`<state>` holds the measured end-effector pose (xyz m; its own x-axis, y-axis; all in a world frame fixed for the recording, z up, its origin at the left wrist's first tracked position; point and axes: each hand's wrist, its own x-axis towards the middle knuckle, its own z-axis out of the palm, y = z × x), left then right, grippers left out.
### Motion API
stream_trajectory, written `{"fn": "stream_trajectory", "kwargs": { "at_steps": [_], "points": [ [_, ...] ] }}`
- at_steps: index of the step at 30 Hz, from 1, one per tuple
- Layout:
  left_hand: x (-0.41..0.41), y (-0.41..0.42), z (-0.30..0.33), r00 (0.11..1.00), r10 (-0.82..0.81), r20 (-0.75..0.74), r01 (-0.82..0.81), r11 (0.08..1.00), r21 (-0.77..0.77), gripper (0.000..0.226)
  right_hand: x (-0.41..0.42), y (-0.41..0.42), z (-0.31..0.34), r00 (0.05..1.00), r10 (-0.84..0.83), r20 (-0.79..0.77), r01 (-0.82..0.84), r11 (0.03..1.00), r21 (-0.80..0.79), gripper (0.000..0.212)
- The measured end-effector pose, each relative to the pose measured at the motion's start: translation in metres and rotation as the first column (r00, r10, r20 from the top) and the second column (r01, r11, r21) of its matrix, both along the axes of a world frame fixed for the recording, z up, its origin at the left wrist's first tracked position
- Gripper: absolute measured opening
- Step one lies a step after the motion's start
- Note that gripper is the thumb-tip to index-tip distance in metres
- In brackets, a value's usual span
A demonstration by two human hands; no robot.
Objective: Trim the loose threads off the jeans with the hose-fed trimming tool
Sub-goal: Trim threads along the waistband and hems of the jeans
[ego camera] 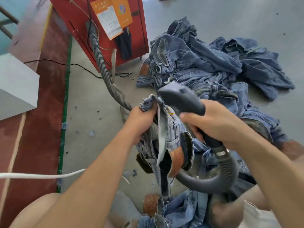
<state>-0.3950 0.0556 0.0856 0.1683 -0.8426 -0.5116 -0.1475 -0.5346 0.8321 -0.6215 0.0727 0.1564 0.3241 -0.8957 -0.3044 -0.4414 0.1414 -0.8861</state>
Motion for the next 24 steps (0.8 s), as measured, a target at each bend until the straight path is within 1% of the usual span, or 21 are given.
{"fn": "stream_trajectory", "kwargs": {
  "at_steps": [1, 2, 3, 4, 5, 7, 8, 10, 11, 13, 14, 17, 18, 21, 24],
  "points": [
    [0.003, -0.003, 0.001, 0.999, 0.003, 0.054, -0.005, 0.999, 0.039, 0.051, 0.000, -0.001, 0.000, 0.996, -0.088, 0.023, 0.088, 0.996, -0.024, 0.024],
    [0.007, -0.005, 0.003, 0.999, 0.018, 0.042, -0.022, 0.995, 0.097, 0.057, -0.003, -0.002, -0.001, 0.986, -0.160, 0.044, 0.161, 0.986, -0.030, 0.025],
    [0.013, -0.008, 0.002, 0.999, 0.042, -0.011, -0.040, 0.987, 0.155, 0.060, -0.008, -0.002, -0.002, 0.978, -0.204, 0.043, 0.205, 0.978, -0.031, 0.027],
    [0.018, -0.011, 0.001, 0.993, 0.076, -0.086, -0.057, 0.978, 0.201, 0.060, -0.012, -0.002, -0.003, 0.977, -0.214, 0.009, 0.214, 0.976, -0.046, 0.030],
    [0.025, -0.014, 0.000, 0.977, 0.125, -0.175, -0.080, 0.967, 0.242, 0.060, -0.015, 0.000, -0.007, 0.978, -0.200, -0.059, 0.196, 0.978, -0.071, 0.032],
    [0.038, -0.016, -0.001, 0.910, 0.230, -0.344, -0.129, 0.948, 0.292, 0.055, -0.017, 0.006, -0.017, 0.962, -0.163, -0.220, 0.142, 0.984, -0.107, 0.039],
    [0.042, -0.015, 0.000, 0.864, 0.256, -0.434, -0.128, 0.945, 0.303, 0.051, -0.017, 0.008, -0.023, 0.948, -0.151, -0.279, 0.124, 0.986, -0.111, 0.044],
    [0.047, -0.013, 0.000, 0.740, 0.307, -0.598, -0.144, 0.941, 0.305, 0.051, -0.013, 0.010, -0.033, 0.936, -0.132, -0.326, 0.112, 0.991, -0.079, 0.054],
    [0.047, -0.012, -0.001, 0.691, 0.344, -0.635, -0.177, 0.933, 0.313, 0.051, -0.011, 0.009, -0.037, 0.935, -0.124, -0.333, 0.113, 0.992, -0.052, 0.059],
    [0.044, -0.011, -0.003, 0.652, 0.401, -0.644, -0.222, 0.912, 0.344, 0.050, -0.006, 0.008, -0.045, 0.948, -0.127, -0.293, 0.133, 0.991, 0.000, 0.061],
    [0.043, -0.010, -0.004, 0.648, 0.421, -0.634, -0.232, 0.903, 0.363, 0.051, -0.004, 0.008, -0.050, 0.954, -0.139, -0.265, 0.147, 0.989, 0.010, 0.056],
    [0.046, -0.010, -0.009, 0.692, 0.444, -0.569, -0.241, 0.885, 0.398, 0.055, -0.003, 0.002, -0.058, 0.949, -0.210, -0.236, 0.204, 0.978, -0.049, 0.035],
    [0.049, -0.010, -0.010, 0.703, 0.445, -0.554, -0.239, 0.883, 0.405, 0.057, -0.004, -0.001, -0.058, 0.951, -0.238, -0.196, 0.233, 0.971, -0.051, 0.031],
    [0.052, -0.010, -0.010, 0.725, 0.450, -0.521, -0.247, 0.877, 0.413, 0.060, -0.013, -0.009, -0.050, 0.951, -0.306, -0.054, 0.306, 0.952, -0.004, 0.027],
    [0.051, -0.008, -0.010, 0.767, 0.438, -0.469, -0.250, 0.877, 0.410, 0.055, -0.017, -0.009, -0.045, 0.955, -0.298, -0.009, 0.298, 0.955, 0.010, 0.027]
  ]
}}
